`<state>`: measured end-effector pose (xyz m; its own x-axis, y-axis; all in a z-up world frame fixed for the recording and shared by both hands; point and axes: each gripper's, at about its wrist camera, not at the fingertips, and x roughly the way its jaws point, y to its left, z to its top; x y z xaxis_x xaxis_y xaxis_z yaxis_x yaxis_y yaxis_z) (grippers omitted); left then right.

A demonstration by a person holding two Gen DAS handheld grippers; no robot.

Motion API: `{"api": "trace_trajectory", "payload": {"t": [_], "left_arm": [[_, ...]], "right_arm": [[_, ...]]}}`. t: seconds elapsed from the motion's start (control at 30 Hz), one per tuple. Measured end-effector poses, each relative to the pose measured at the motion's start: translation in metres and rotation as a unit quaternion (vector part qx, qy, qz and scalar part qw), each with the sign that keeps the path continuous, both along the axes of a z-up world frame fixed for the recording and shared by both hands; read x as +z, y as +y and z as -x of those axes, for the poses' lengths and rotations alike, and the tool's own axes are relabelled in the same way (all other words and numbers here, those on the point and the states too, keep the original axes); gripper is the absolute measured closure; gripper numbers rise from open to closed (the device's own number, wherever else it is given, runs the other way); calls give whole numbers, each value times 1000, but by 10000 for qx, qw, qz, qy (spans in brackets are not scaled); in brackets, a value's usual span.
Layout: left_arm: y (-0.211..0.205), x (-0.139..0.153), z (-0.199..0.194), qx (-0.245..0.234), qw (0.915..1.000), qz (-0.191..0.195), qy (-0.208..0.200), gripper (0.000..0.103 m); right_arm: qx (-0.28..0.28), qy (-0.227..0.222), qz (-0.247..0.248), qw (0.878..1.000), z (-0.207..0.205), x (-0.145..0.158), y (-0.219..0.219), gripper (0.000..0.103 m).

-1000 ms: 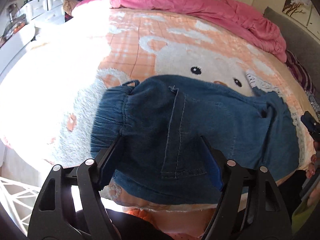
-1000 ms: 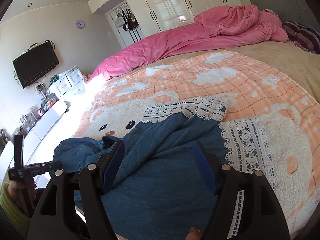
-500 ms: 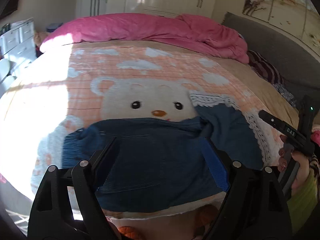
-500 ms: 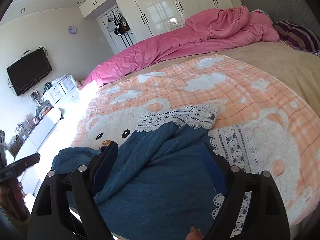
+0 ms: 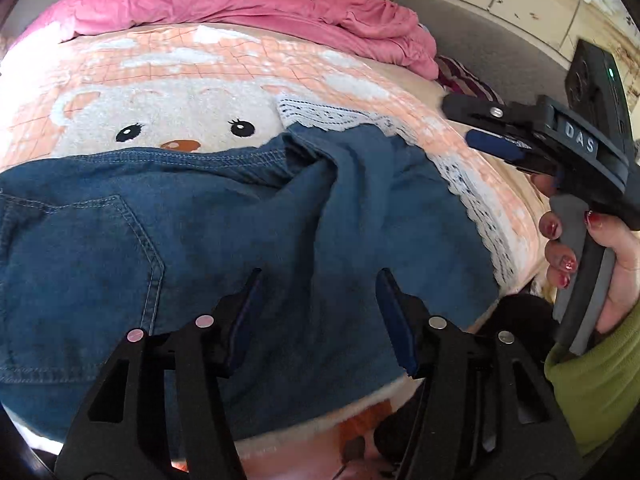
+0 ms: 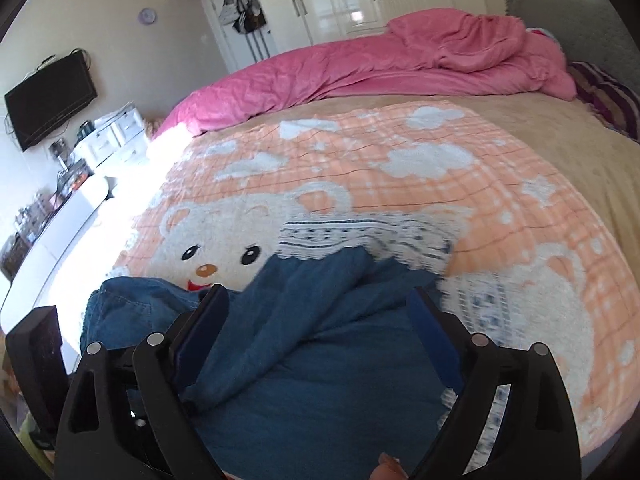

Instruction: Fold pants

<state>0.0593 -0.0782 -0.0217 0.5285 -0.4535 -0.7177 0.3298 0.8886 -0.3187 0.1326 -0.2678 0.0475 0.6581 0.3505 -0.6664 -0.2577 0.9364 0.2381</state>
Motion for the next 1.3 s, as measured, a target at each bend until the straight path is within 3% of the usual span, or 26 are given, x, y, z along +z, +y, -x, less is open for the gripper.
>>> {"api": "trace_trajectory", "payload": {"t": [0.07,0.13,0.3,0.47,0.63,0.67,0.7,0.73,0.77,0.8,0.83,1.0,1.03,1.07,1.13,1.27,1.3], "left_arm": [[-5,-3,-2,-86,9999,72,2,67],[-11,-4,-1,-281,9995,144,10,89],[-23,-8,3,-596,9981,175,-12,92],[-22,-10,3,-645,9976,255,9,92],[-16,-13,2,-634,9977,243,63,92],[-15,-13,2,-637,9977,241,67,92],[-15,-13,3,-644,9977,218,45,92],[-15,-12,4,-648,9978,172,8,92],[-16,-12,5,-645,9978,109,-41,92],[-16,-11,6,-643,9979,55,-91,92],[-16,-11,8,-635,9979,19,-116,92],[-14,-9,6,-597,9981,10,-132,91],[-14,-9,7,-587,9982,6,-148,86],[-14,-8,7,-593,9981,21,-165,73],[-12,-5,7,-612,9978,66,-226,63],[-12,-4,4,-663,9970,-70,-398,63],[-14,-2,4,-695,9967,-96,-402,69]], "right_arm": [[164,42,289,9994,-13,-3,20,13],[351,55,628,9974,-30,-6,42,13],[477,502,939,9932,-75,-24,77,13],[234,745,1712,9821,-117,-43,108,14],[-196,1114,1771,9777,-147,-63,106,14],[-222,1135,1830,9763,-151,-67,105,22],[-242,1118,1933,9745,-153,-70,104,46],[-226,1043,1966,9747,-153,-69,100,63],[-178,981,1851,9777,-152,-66,96,72],[-157,926,1683,9812,-150,-61,90,88],[-168,830,1451,9858,-145,-53,81,91],[-389,470,463,9971,-110,-15,26,93],[-478,395,228,9978,-98,-7,8,93],[-565,342,128,9977,-89,-1,-2,93],[-758,214,-74,9969,-66,10,-26,93],[-1162,191,-657,9909,-22,13,-73,93],[-1252,229,-794,9887,-11,11,-82,93]]}}
